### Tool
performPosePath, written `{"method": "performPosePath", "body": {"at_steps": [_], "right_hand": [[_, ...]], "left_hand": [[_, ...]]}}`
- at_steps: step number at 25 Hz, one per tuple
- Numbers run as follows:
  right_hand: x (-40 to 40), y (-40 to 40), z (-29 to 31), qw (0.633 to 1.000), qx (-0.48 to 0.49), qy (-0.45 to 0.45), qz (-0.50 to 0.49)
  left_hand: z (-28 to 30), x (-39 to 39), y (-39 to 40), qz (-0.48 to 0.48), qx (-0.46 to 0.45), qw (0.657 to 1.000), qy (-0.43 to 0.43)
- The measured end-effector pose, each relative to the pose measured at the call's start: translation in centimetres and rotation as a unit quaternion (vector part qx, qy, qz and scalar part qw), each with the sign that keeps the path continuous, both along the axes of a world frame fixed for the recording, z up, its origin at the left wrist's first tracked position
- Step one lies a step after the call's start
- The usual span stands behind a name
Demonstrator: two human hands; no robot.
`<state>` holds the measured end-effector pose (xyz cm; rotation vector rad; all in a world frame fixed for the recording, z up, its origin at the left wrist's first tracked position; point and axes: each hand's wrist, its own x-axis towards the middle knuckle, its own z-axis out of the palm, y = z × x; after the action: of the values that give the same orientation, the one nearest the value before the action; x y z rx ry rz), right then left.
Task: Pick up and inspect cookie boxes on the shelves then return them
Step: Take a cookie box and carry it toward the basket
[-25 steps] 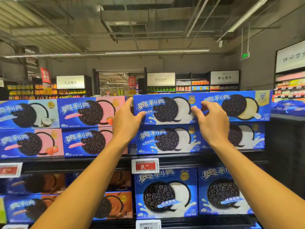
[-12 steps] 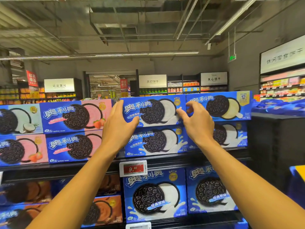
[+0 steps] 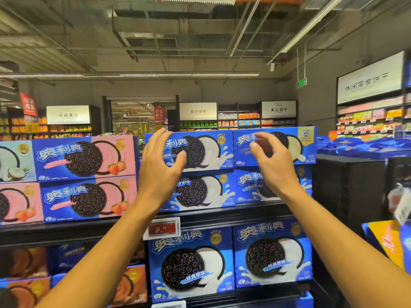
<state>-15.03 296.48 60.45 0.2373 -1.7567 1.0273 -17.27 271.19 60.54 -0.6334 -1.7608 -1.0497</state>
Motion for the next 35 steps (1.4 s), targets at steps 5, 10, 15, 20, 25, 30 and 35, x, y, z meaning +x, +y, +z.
{"method": "performPosePath", "body": {"at_steps": [5, 10, 15, 20, 25, 30, 35], "right_hand": [[2.0, 5.5, 1.7, 0.992, -0.085, 0.072, -0.056], [2.0, 9.9, 1.1, 0.984, -0.125, -0.034, -0.123], [1.2, 11.1, 0.8, 0.983, -0.126, -0.109, -0.077], [1.3, 11.4, 0.1, 0.986, -0.121, -0.103, -0.049], [2.2, 11.8, 0.0, 0.986, -0.143, -0.08, -0.026], [3.8, 11.7, -0.1, 0.986, -0.166, -0.034, -0.003], [7.2, 11.5, 0.6, 0.971, -0.223, 0.089, -0.004]], "left_hand": [[2.5, 0.6, 5.6, -0.011, -0.127, 0.989, 0.073], [6.0, -1.7, 12.3, 0.103, -0.297, 0.948, 0.043], [6.7, -2.9, 14.7, 0.234, -0.394, 0.889, -0.01], [7.1, -1.9, 15.9, 0.287, -0.4, 0.87, -0.029], [7.6, -1.8, 16.3, 0.208, -0.304, 0.929, -0.03], [8.2, -0.6, 16.7, 0.053, -0.129, 0.989, -0.043], [8.0, 4.1, 16.4, -0.166, -0.023, 0.985, 0.025]]}}
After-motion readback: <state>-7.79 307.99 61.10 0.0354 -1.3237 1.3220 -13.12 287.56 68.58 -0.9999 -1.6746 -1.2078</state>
